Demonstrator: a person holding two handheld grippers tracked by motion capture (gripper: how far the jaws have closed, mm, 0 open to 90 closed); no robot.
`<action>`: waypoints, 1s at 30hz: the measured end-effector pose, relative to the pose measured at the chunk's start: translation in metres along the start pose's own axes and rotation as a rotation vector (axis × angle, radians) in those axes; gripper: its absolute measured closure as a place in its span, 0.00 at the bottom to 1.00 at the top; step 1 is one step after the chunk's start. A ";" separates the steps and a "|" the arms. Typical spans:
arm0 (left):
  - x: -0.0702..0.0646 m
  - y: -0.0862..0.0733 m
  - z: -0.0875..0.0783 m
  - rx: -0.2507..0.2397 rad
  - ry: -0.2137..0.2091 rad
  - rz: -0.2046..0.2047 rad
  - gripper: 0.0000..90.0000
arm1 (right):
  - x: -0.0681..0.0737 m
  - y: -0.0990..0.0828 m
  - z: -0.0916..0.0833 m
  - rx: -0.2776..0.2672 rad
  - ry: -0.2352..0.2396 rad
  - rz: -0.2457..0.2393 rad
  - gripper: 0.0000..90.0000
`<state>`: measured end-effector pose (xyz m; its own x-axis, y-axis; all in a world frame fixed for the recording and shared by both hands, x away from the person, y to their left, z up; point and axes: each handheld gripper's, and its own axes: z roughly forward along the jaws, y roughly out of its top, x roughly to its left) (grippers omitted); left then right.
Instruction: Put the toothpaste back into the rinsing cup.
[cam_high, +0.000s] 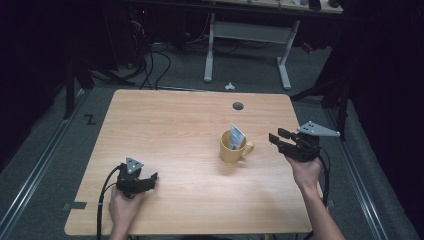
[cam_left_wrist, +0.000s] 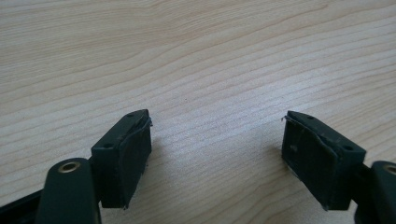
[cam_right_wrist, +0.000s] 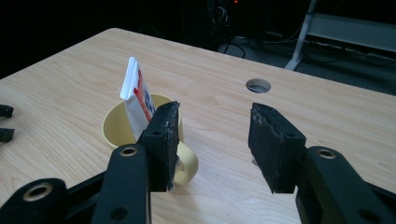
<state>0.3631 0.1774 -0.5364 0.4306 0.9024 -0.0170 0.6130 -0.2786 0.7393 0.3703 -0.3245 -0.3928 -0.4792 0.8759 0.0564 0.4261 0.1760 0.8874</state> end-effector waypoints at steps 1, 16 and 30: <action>0.000 0.000 0.000 0.000 0.000 0.000 0.27 | -0.001 -0.001 0.000 0.001 -0.001 0.000 0.59; 0.000 0.000 0.000 0.000 0.000 0.000 0.27 | -0.006 -0.011 -0.004 0.010 -0.019 0.013 0.59; 0.000 0.000 0.000 0.000 0.001 0.000 0.27 | -0.010 -0.021 -0.008 0.011 -0.020 0.033 0.59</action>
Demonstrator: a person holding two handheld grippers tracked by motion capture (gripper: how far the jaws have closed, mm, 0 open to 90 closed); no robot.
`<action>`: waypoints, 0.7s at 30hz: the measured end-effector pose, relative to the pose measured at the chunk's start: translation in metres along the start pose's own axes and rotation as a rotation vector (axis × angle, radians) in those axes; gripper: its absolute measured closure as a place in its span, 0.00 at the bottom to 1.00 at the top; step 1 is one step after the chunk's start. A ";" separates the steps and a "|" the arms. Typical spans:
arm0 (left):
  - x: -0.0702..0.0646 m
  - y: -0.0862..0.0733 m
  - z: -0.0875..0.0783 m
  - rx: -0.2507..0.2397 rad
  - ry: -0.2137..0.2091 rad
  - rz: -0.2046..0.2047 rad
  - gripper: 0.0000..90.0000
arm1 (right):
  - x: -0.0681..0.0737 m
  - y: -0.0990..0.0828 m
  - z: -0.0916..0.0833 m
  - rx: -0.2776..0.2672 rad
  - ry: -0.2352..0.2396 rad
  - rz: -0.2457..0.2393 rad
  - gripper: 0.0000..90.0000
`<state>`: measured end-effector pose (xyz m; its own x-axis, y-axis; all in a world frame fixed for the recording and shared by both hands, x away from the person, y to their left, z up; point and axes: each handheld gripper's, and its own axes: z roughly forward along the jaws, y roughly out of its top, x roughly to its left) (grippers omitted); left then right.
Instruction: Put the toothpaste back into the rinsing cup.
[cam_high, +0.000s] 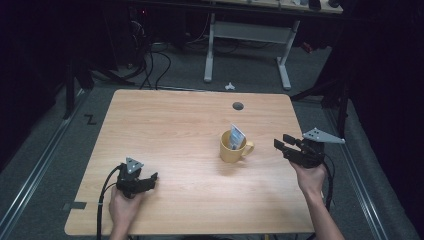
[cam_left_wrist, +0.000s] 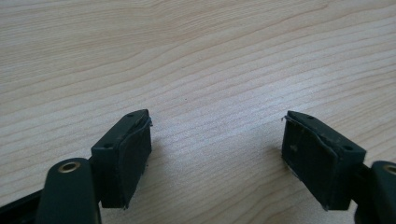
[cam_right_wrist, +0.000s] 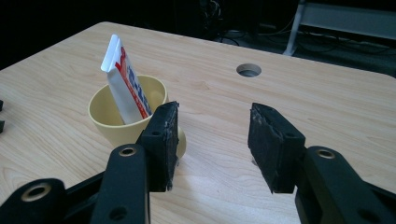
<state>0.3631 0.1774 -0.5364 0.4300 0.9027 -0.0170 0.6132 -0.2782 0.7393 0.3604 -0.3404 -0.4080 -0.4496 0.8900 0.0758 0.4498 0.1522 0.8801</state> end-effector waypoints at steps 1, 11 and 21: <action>0.000 0.000 0.000 0.000 0.000 0.000 0.27 | 0.000 0.000 0.000 0.000 0.001 0.001 0.59; 0.000 0.000 0.000 0.000 0.000 0.000 0.27 | 0.000 -0.008 0.002 0.011 -0.001 0.004 0.59; 0.000 0.000 0.000 0.000 0.000 0.000 0.27 | 0.001 -0.013 0.005 0.020 0.005 0.012 0.59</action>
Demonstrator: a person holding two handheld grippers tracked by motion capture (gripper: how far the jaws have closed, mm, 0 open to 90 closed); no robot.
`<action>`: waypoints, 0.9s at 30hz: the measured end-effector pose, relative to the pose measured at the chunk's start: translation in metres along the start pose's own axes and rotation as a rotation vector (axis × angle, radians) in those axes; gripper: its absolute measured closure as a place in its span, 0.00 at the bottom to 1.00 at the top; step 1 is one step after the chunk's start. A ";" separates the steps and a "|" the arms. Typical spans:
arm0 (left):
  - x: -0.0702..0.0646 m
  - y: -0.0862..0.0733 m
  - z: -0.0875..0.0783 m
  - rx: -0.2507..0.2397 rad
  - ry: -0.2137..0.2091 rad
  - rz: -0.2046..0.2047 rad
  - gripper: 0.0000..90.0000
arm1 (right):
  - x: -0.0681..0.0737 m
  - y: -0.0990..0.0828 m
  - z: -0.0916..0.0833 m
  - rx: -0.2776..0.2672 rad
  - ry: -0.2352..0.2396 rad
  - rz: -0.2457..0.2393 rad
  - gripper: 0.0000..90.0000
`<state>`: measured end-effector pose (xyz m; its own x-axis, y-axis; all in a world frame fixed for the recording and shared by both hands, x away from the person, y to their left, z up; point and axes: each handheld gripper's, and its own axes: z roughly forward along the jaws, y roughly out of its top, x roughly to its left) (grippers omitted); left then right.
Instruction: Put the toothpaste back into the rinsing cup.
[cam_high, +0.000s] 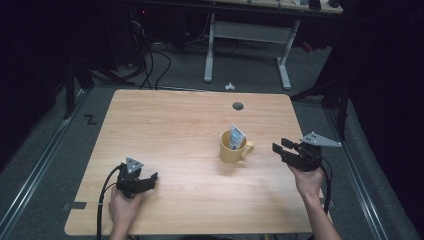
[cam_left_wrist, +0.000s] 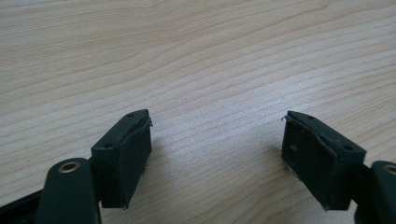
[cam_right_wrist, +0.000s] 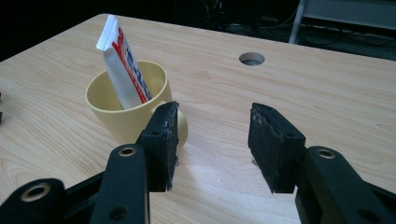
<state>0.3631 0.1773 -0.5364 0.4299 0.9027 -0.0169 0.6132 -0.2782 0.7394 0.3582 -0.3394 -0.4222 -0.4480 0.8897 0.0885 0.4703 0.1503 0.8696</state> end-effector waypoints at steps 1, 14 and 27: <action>0.000 0.000 0.000 0.000 0.000 0.000 0.27 | 0.000 -0.002 0.001 0.001 0.001 0.003 0.59; 0.000 0.000 0.000 0.000 0.000 0.000 0.27 | 0.000 -0.012 0.005 0.023 0.016 0.026 0.60; 0.000 0.000 0.000 0.000 0.002 0.000 0.27 | 0.001 -0.022 0.013 0.037 0.015 0.035 0.60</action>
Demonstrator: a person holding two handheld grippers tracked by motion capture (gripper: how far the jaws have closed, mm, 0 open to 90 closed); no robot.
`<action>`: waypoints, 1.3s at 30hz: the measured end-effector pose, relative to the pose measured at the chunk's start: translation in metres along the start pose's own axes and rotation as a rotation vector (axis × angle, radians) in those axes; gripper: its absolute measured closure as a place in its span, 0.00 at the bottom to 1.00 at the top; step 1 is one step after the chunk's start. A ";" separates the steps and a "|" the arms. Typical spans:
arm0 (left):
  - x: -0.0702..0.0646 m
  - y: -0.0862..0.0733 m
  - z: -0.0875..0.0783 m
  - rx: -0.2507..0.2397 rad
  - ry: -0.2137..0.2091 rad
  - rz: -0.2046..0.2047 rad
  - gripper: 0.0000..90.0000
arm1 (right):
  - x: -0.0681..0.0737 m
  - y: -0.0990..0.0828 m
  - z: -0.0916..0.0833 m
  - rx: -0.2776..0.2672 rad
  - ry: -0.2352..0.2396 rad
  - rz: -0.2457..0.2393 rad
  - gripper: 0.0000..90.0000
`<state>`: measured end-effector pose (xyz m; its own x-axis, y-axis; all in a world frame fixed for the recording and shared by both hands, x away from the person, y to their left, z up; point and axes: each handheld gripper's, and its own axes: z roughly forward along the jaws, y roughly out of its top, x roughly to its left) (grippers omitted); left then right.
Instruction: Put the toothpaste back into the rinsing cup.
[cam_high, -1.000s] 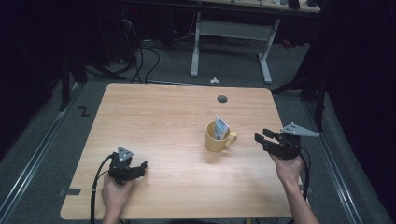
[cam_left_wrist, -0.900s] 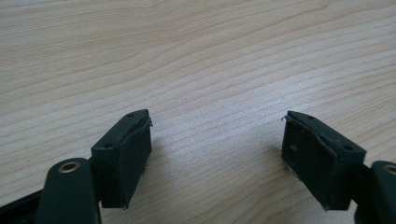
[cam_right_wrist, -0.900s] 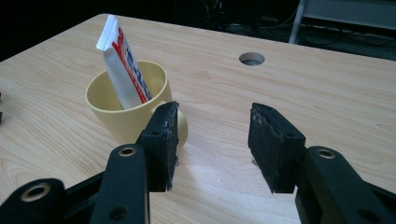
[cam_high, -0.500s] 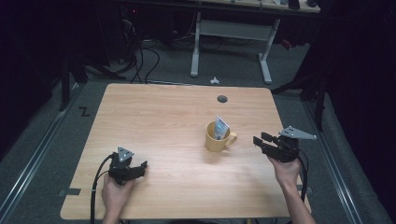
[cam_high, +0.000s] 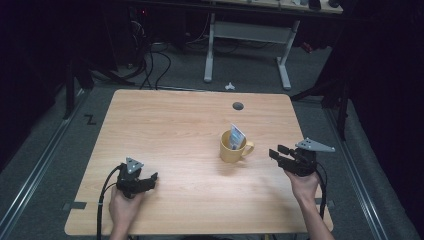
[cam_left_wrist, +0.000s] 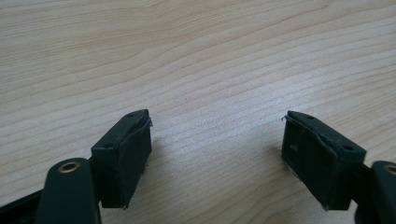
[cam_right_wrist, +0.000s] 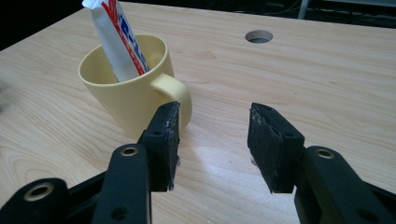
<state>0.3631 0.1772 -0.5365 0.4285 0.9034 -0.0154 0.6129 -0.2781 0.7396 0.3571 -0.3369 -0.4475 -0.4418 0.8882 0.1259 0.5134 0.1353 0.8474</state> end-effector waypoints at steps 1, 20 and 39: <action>0.000 0.000 0.000 -0.001 0.000 0.000 0.27 | 0.000 -0.002 0.002 0.003 0.002 0.000 0.60; 0.000 0.000 0.000 0.000 0.001 0.000 0.27 | 0.003 -0.014 0.015 0.043 -0.008 -0.013 0.60; 0.000 0.000 0.000 0.000 0.000 0.000 0.27 | 0.000 -0.022 0.032 0.079 -0.027 -0.010 0.59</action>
<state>0.3631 0.1770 -0.5365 0.4281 0.9036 -0.0151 0.6129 -0.2780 0.7397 0.3689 -0.3255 -0.4826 -0.4279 0.8979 0.1031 0.5663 0.1775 0.8049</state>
